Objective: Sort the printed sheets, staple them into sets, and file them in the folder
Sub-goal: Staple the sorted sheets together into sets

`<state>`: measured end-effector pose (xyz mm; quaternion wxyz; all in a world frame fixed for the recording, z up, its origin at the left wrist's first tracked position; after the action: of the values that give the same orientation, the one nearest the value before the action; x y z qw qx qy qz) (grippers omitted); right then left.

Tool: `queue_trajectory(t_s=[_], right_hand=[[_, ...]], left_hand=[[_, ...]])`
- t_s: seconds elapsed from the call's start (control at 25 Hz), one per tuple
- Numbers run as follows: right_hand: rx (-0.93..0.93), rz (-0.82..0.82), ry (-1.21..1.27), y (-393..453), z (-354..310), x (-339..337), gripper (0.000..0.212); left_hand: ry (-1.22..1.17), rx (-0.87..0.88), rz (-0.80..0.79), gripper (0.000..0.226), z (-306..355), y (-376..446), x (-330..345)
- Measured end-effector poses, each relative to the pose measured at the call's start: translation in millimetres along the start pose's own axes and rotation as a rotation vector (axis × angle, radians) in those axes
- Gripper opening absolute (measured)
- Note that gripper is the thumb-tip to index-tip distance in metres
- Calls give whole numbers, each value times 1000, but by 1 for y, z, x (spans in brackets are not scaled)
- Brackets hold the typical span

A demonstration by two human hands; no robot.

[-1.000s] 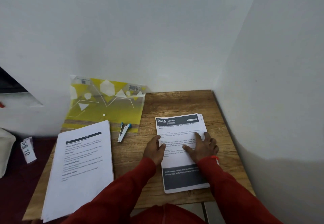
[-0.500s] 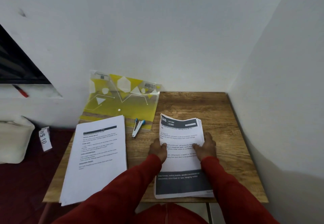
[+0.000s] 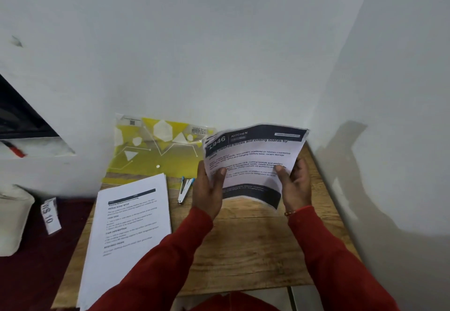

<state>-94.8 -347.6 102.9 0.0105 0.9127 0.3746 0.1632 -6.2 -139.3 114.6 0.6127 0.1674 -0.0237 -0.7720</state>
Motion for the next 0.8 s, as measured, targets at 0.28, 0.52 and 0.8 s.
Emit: queue_trajectory(t_s=[0.28, 0.52, 0.8], right_hand=[[51, 14, -132, -19, 26, -5, 39], [67, -1, -106, -24, 30, 0, 38], [31, 0, -119, -22, 29, 2, 38]], left_hand=[[12, -77, -41, 22, -24, -19, 0], [48, -53, -55, 30, -31, -17, 5], [68, -83, -68, 33, -37, -15, 3]])
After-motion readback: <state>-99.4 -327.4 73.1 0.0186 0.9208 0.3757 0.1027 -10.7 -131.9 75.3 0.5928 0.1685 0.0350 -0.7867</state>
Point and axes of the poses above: each hand's wrist, its own y-axis towards the middle knuckle, its own x-axis out of the palm, z = x × y, the point moved 6 cm from there along y, towards the middle knuckle, and after that the axes turned 9 degrees about y, right-handed, at the moved point
